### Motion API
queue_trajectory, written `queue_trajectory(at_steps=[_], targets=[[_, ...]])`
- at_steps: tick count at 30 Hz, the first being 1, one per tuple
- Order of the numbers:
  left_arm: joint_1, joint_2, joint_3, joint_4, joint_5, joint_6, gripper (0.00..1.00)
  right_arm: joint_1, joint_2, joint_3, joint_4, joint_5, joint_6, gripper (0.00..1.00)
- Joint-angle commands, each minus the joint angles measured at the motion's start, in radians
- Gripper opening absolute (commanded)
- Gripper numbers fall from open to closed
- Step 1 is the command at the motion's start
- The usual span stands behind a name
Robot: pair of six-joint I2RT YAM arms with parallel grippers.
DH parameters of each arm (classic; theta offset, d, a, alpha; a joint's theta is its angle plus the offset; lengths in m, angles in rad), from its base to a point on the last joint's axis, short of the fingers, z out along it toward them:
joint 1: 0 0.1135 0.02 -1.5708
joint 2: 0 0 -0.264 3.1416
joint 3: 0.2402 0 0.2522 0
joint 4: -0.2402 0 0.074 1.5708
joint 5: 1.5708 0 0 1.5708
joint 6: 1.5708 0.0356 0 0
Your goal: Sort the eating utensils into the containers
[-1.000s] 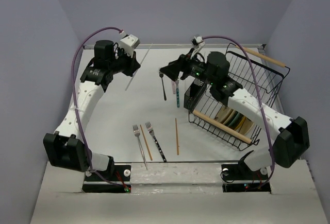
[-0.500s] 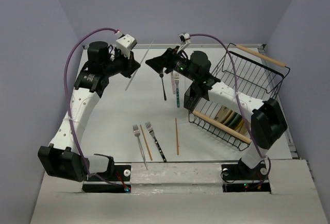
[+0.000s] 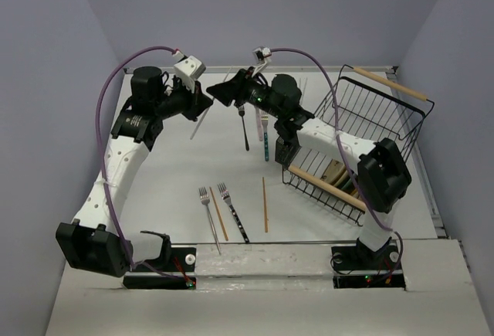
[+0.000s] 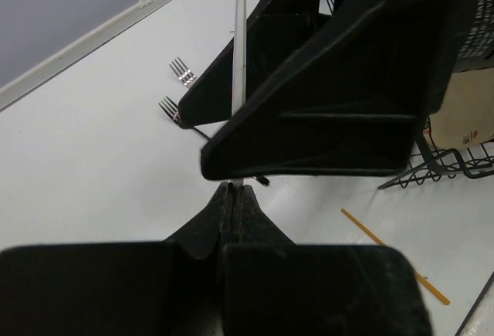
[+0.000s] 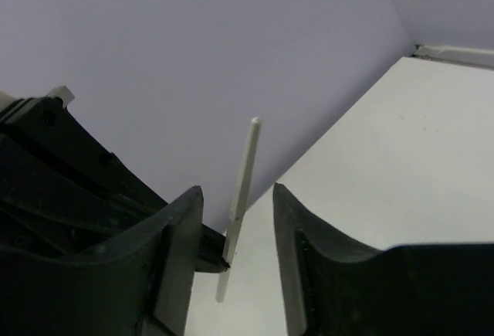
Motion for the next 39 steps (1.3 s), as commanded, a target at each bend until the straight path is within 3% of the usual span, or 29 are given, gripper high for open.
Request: queue_trajectory(at_steps=[1,3,4,9,10,13,20,26,33,39], targets=[[-0.007,-0.047,-0.017,0.056,0.045,-0.016,0.0,0.02,0.022,0.073,0.07,-0.014,0.012,0.35],[-0.006,-0.047,-0.023,0.056,0.043,-0.016,0.0,0.02,0.022,0.073,0.073,-0.018,0.007,0.19],[-0.006,-0.05,-0.029,0.056,0.045,-0.016,0.0,0.02,0.022,0.071,0.076,-0.014,0.004,0.01],[-0.006,-0.076,-0.05,0.053,0.033,-0.014,0.0,0.02,-0.042,0.007,0.071,0.041,-0.079,0.0],[-0.006,-0.079,-0.058,0.05,0.031,-0.008,0.29,0.02,-0.061,-0.021,0.055,0.051,-0.099,0.0],[-0.006,-0.094,-0.075,0.043,-0.001,0.012,0.99,0.02,-0.159,-0.061,-0.051,0.133,-0.227,0.0],[0.002,-0.145,-0.164,0.095,-0.165,0.051,0.99,0.011,-0.458,-0.183,-0.284,0.492,-0.537,0.0],[0.005,-0.104,-0.225,0.12,-0.194,0.065,0.99,-0.064,-0.592,-0.266,-0.42,0.745,-0.617,0.0],[0.005,-0.096,-0.262,0.143,-0.205,0.082,0.99,-0.204,-0.639,-0.397,-0.443,0.676,-0.504,0.0],[0.005,-0.093,-0.273,0.149,-0.213,0.087,0.99,-0.236,-0.587,-0.397,-0.443,0.611,-0.493,0.0]])
